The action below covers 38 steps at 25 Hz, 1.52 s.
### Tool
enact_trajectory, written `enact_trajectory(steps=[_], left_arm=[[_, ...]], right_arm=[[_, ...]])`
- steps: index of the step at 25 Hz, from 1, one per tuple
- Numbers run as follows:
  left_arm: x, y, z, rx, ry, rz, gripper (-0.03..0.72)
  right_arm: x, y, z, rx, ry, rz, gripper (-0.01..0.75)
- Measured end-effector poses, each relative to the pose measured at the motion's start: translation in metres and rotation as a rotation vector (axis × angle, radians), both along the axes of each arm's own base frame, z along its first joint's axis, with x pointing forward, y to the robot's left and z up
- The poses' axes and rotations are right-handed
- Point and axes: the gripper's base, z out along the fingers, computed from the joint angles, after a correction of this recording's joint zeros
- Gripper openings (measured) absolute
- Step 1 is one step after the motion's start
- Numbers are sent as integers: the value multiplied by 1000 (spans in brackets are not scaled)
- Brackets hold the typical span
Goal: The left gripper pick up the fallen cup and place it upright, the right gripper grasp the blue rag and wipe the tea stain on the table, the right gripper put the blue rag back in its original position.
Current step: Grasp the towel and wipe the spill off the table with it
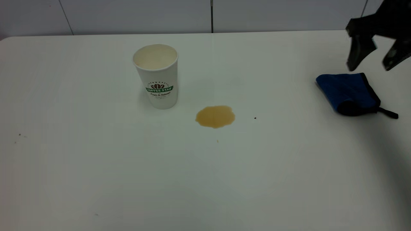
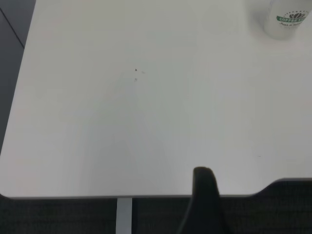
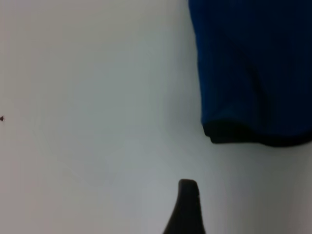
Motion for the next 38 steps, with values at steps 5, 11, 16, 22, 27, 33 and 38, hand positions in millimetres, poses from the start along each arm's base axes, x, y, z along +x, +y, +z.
enact_trajectory(steps=[5,11,16,22,27,33,38], left_arm=[[0,0,0,0,0,0,587],[0,0,0,0,0,0,587],[0,0,0,0,0,0,587],[0,0,0,0,0,0,587],[0,0,0,0,0,0,587],[0,0,0,0,0,0,587],[0,0,0,0,0,0,587]], right_arm=[[33,1,-43,11,66,39,727],[57,-3,-69,-33,59,64,726],[65,-9,-83,-92,66,73,717],[62,-10,-96,-104,92,76,617],[63,-7,-99,-60,96,43,345],[63,2,-100,43,96,20,68],[61,31,-100,137,111,62,67]])
